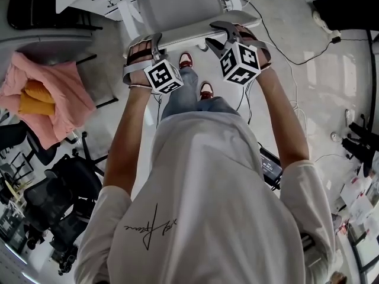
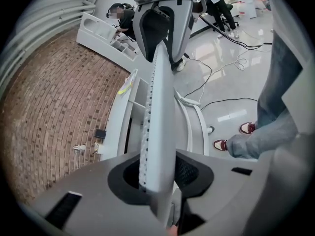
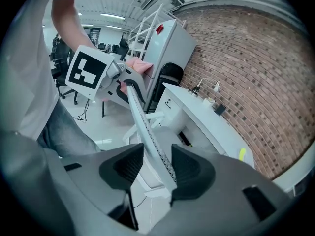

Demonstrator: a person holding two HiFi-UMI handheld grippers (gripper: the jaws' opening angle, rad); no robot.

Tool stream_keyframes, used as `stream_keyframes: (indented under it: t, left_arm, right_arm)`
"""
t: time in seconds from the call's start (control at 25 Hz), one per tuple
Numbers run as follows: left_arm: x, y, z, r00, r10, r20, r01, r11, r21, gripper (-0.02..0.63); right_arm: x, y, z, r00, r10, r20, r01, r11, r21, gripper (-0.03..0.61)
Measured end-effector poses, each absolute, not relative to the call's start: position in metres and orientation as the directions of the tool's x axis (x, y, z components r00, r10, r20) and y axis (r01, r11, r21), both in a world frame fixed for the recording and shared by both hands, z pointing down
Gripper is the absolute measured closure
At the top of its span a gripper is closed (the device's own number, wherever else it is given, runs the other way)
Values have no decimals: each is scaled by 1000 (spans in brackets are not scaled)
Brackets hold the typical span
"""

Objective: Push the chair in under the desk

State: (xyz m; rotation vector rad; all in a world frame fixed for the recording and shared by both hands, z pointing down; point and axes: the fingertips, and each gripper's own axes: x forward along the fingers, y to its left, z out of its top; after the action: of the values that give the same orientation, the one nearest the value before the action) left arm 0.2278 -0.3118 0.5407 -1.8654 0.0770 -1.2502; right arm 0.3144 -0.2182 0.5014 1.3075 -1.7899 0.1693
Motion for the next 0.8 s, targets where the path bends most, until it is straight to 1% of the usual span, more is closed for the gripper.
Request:
stream_keyframes:
  t: [0.24,0.48,0.8]
  left_arm:
    - [229,-308,535,510,-452,732,379,-646,-663,504]
    - [227,-305,530,532,-419,736,357,-678,-643,471]
    - [225,-296,520,549,-411,728,321,-701,-637,456]
  right_arm:
    - [317,-218,499,-20,-687,726,-825,422,375,390]
    - [316,-217,494,-21,-694,720,-841,402,363,390]
    - [318,-210,482,-52,-725,686,-890,346,298,419]
